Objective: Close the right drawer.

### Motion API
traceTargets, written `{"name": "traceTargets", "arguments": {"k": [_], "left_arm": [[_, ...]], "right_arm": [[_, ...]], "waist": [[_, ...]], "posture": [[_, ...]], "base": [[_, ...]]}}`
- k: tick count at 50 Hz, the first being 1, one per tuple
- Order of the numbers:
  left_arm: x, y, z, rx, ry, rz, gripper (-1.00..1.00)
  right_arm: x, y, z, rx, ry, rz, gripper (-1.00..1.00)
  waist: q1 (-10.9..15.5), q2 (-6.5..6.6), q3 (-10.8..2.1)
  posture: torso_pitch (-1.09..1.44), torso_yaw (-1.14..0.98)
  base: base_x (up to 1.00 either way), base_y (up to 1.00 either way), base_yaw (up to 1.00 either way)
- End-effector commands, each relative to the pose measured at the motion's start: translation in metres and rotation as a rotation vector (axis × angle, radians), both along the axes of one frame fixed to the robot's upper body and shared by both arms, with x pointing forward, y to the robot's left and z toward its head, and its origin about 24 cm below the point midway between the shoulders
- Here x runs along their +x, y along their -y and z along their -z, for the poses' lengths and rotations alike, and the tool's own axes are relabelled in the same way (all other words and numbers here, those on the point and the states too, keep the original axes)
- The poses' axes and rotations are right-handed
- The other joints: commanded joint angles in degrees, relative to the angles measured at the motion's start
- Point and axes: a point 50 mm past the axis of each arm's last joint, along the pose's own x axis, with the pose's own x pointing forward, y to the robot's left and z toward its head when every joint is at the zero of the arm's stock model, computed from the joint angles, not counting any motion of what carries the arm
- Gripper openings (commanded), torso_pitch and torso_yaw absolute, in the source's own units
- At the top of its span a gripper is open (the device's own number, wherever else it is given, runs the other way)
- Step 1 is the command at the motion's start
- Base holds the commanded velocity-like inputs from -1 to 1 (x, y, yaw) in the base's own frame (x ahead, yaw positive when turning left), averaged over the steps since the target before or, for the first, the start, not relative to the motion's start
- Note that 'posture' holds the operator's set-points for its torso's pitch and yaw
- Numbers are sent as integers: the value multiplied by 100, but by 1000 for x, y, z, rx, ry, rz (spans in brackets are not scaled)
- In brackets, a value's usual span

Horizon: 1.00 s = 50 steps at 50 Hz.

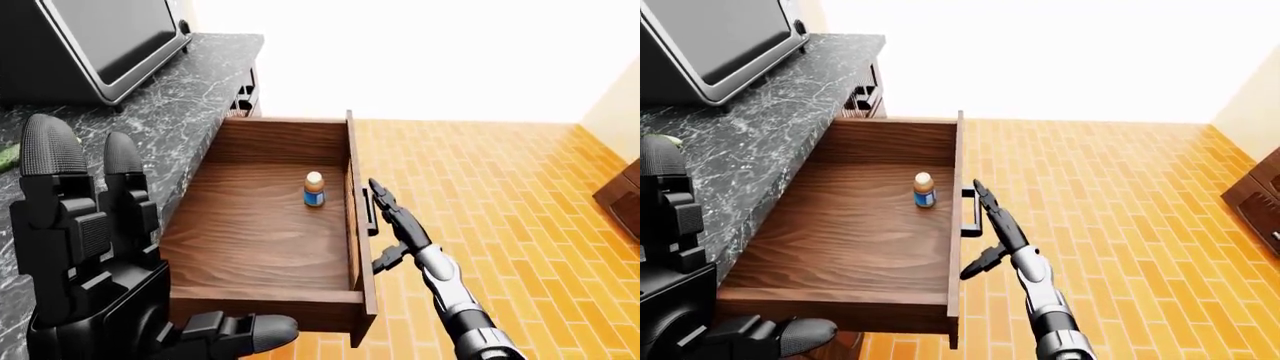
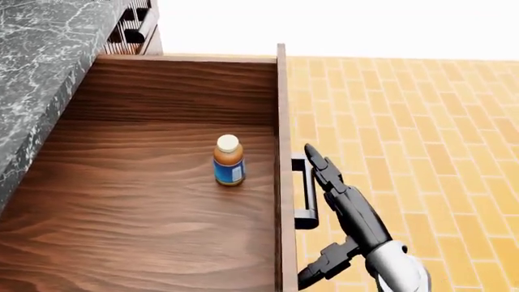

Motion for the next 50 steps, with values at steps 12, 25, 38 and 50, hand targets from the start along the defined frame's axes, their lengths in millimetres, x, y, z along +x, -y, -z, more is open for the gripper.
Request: {"name": "traceTargets", "arguments": {"k": [12,25,38,50], "left_arm": [[-7,0,-8,3,61,2,100],[-7,0,-8,2,61,1,100],[-7,0,-8,1,62,1,100],[-7,-1,-8,-1,62,-1,100]], "right_arm": [[7,-23,-16,-11,77,-100,100],[10,-31,-18,-25,75,-131,100],[11,-39,-19,-31,68,-171,100],[11,-52,-19,-40,49,-247,100]], "waist": [[57,25,-72],[42,26,-72],[29,31,-74],[17,33,-80]], "posture": [[0,0],[0,0],[0,0],[0,0]], "base": [[0,0,0],[0,0,0],[0,0,0],[0,0,0]]}}
